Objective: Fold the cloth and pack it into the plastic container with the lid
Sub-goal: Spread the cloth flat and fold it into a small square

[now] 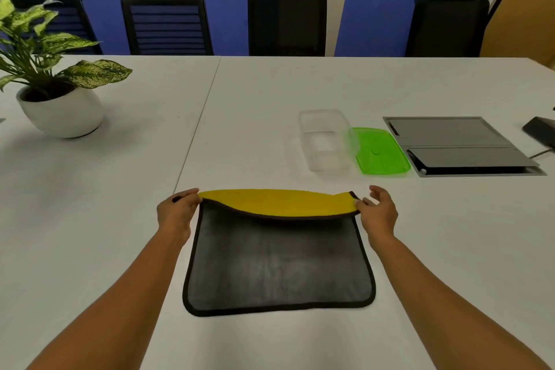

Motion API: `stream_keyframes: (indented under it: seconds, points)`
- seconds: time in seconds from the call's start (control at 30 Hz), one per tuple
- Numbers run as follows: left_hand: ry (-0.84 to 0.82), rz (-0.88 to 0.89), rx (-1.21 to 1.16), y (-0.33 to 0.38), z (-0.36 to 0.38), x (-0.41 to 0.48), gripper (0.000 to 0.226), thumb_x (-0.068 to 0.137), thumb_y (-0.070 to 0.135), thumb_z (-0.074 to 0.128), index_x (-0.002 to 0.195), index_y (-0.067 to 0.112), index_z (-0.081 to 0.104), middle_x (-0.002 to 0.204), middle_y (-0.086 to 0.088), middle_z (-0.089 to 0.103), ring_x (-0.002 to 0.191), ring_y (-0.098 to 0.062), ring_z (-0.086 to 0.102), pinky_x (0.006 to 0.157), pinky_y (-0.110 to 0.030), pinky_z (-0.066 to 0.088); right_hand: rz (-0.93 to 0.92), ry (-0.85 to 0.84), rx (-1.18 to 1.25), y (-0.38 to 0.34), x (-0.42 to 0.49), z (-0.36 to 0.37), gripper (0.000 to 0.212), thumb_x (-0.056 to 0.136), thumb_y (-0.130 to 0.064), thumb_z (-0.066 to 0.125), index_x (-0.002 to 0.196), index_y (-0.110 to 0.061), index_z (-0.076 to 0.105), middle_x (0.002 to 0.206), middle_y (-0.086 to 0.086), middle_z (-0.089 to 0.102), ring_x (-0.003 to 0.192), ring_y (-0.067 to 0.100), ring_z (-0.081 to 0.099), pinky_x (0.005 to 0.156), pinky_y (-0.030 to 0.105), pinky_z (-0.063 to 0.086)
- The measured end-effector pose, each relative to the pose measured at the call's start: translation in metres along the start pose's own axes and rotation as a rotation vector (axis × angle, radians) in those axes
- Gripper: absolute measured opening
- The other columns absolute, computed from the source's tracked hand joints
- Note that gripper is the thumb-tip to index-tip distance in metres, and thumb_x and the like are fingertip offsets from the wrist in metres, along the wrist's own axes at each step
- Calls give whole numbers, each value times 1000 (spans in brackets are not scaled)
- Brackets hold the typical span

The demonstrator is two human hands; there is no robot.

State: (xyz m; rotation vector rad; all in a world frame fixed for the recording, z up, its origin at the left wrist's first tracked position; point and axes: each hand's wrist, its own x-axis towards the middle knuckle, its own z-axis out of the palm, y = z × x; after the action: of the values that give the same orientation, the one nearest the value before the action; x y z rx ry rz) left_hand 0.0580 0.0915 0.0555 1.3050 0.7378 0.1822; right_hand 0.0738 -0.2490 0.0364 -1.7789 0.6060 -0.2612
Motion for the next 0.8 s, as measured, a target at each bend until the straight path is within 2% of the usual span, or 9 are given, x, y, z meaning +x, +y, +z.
stream_keyframes:
  seconds: [0.1, 0.17, 0.23, 0.37, 0.47, 0.6, 0.73, 0.8]
  points:
    - [16, -36, -51, -8, -9, -8, 33, 79, -11, 62, 111, -7, 61, 103, -17, 62, 91, -22, 62, 88, -26, 46, 178, 21, -5, 11, -10, -6, 65, 76, -7, 74, 132, -5, 41, 137, 19, 46, 120, 33, 51, 94, 35, 43]
    - [6, -69, -87, -14, -17, -13, 36, 78, -10, 65, 113, -9, 60, 104, -18, 62, 95, -25, 61, 87, -26, 46, 278, -25, -6, 19, -15, -12, 68, 73, -13, 78, 130, -2, 44, 134, 22, 49, 120, 35, 51, 103, 39, 43]
    - [-6, -89, -78, -21, -26, -18, 37, 78, -10, 65, 115, -10, 58, 105, -19, 61, 97, -26, 60, 88, -27, 46, 319, -81, -53, 29, -21, -19, 63, 71, -16, 79, 125, 1, 50, 130, 23, 54, 117, 36, 54, 105, 43, 43]
    - [-14, -129, -41, -36, -46, -27, 31, 79, -12, 62, 110, -10, 60, 105, -20, 59, 98, -29, 59, 91, -32, 46, 299, -98, -135, 45, -33, -31, 51, 72, -16, 79, 116, 2, 60, 122, 23, 61, 113, 36, 57, 103, 45, 45]
    - [-6, -174, -4, -48, -62, -35, 12, 80, -12, 61, 89, -4, 64, 106, -20, 59, 98, -31, 58, 94, -36, 47, 323, -104, -117, 56, -41, -39, 46, 72, -14, 78, 112, 4, 63, 118, 23, 64, 110, 36, 59, 102, 44, 45]
    - [4, -198, 10, -63, -73, -47, 32, 81, -11, 61, 113, -8, 59, 107, -19, 59, 98, -33, 58, 95, -39, 47, 339, -48, -110, 67, -50, -47, 45, 72, -14, 78, 109, 6, 63, 115, 23, 65, 108, 37, 60, 101, 43, 46]
    - [19, -216, 22, -77, -79, -60, 34, 81, -12, 60, 115, -10, 58, 91, -14, 63, 93, -31, 59, 92, -37, 47, 277, -9, -149, 70, -63, -49, 42, 72, -10, 78, 107, 6, 62, 111, 23, 65, 105, 37, 60, 92, 38, 47]
    - [32, -221, 41, -85, -83, -66, 34, 81, -13, 60, 114, -11, 58, 86, -13, 62, 82, -27, 62, 91, -37, 46, 238, 2, -174, 72, -70, -52, 40, 72, -9, 78, 106, 6, 61, 109, 25, 65, 103, 37, 60, 87, 36, 46]
